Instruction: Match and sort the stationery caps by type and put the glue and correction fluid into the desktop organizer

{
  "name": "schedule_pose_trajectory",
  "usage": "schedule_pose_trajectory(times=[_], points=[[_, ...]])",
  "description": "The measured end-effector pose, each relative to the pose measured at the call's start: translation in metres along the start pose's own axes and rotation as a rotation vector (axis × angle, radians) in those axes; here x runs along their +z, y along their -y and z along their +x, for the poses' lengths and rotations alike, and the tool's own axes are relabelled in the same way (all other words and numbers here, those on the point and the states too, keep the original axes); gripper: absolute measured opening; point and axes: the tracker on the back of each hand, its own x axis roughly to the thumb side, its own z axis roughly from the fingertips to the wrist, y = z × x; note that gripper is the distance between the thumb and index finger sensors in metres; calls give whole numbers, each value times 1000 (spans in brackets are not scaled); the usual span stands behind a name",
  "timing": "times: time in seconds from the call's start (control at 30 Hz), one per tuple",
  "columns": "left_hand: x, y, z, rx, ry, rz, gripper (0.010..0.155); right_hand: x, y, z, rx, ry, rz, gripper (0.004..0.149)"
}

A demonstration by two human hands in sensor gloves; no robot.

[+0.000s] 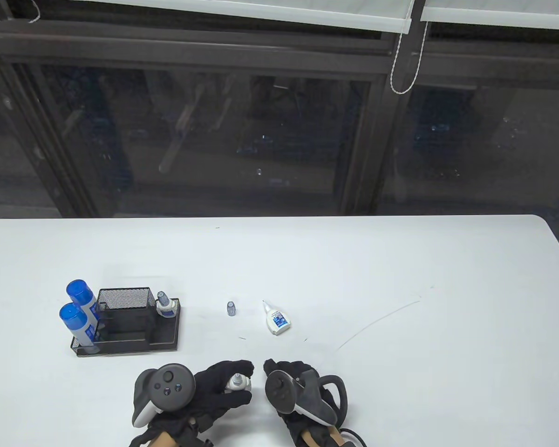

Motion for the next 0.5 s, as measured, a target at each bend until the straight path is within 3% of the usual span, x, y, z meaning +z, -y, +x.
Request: schedule_pose_trajectory(times=[0.13, 0.27, 0.37, 0.5], points=[[-2, 5, -1, -21, -12, -22, 61, 17, 39, -4, -251, 33, -146, 51], [-3, 11, 2, -65, -12, -58, 61, 39, 65, -4, -368, 118, -242, 51], [-3, 17, 7, -145, -2, -76, 61, 49, 72, 0, -439, 169, -259, 51], [-3, 23, 13, -203, 12, -106, 61, 53, 71, 9, -364, 209, -252, 52]])
